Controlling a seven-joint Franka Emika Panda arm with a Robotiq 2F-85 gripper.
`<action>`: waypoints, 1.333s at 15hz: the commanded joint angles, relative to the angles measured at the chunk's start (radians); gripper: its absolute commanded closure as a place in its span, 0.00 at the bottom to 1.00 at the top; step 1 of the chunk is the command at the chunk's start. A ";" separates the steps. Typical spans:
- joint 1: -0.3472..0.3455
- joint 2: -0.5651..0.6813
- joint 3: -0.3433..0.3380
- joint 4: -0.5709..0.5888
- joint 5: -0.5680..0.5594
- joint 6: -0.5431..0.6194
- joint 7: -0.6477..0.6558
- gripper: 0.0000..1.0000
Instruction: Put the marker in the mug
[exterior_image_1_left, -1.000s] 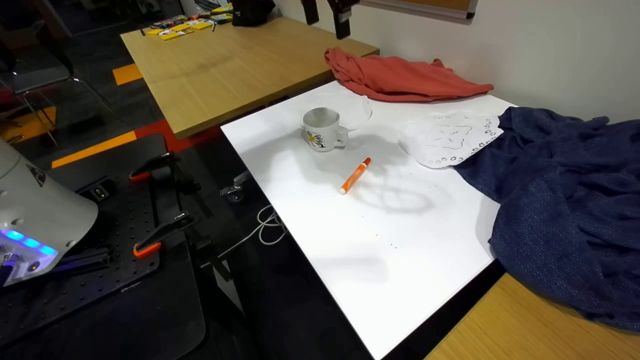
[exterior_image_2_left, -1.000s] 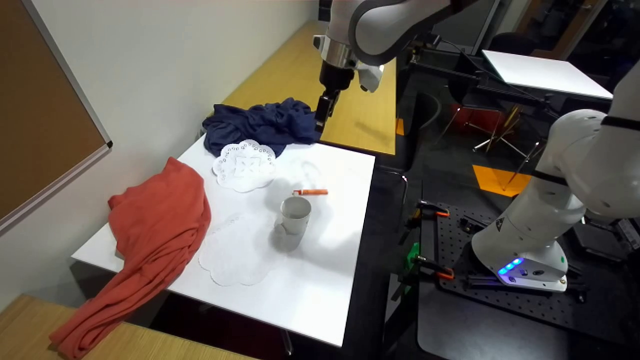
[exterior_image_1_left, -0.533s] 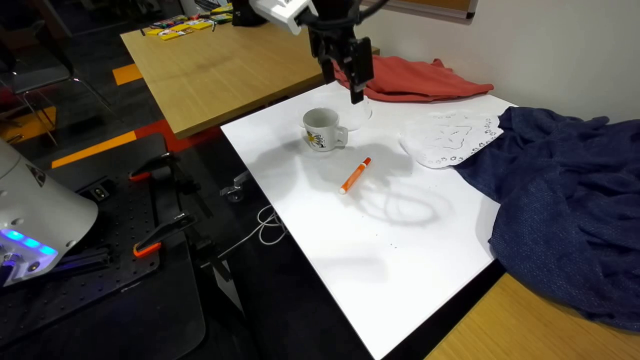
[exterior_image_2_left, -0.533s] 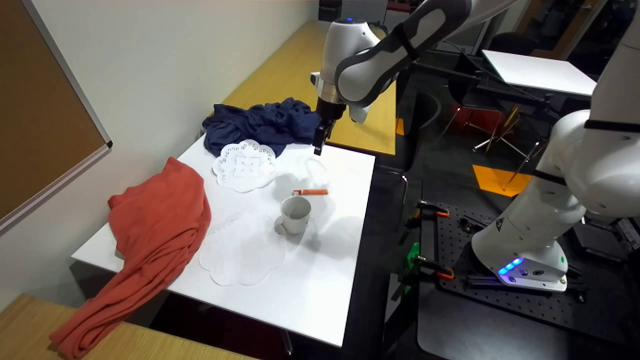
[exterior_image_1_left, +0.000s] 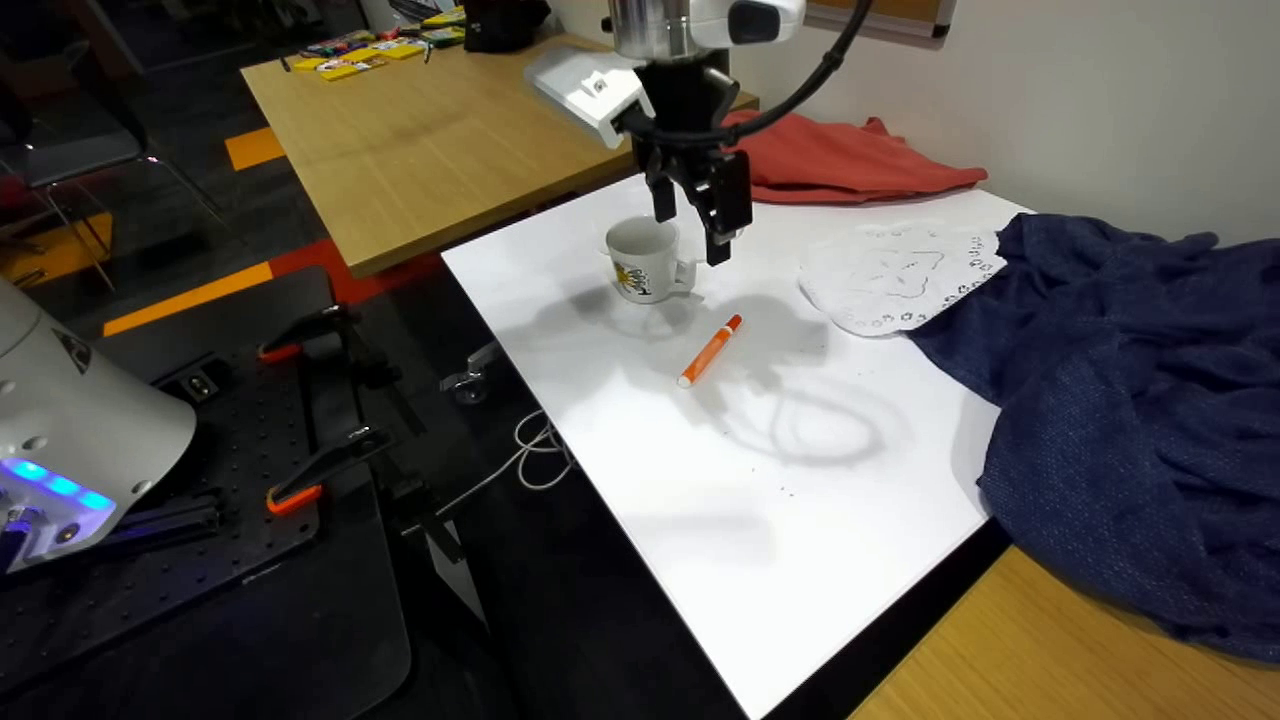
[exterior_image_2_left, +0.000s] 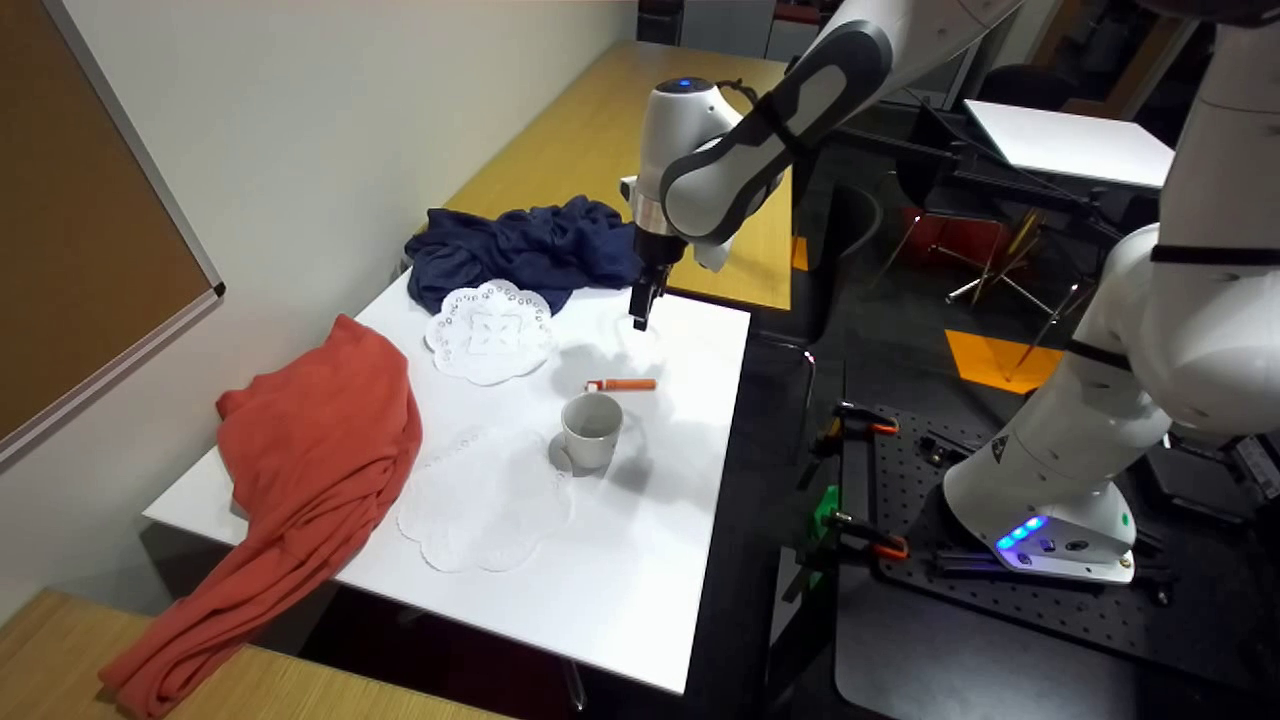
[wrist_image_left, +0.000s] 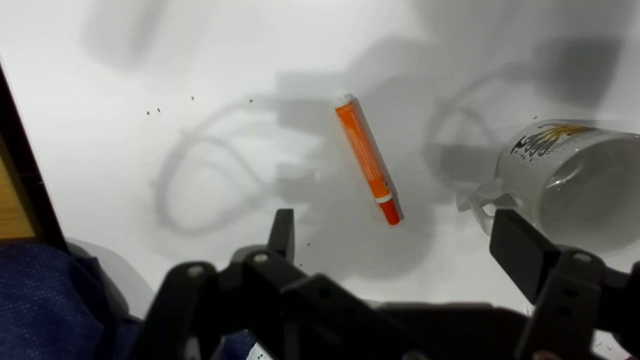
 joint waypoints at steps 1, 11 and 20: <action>-0.031 0.015 0.031 0.008 -0.002 0.063 -0.037 0.00; -0.063 0.211 0.066 0.101 -0.036 0.144 -0.078 0.00; -0.071 0.390 0.084 0.255 -0.106 0.121 -0.082 0.00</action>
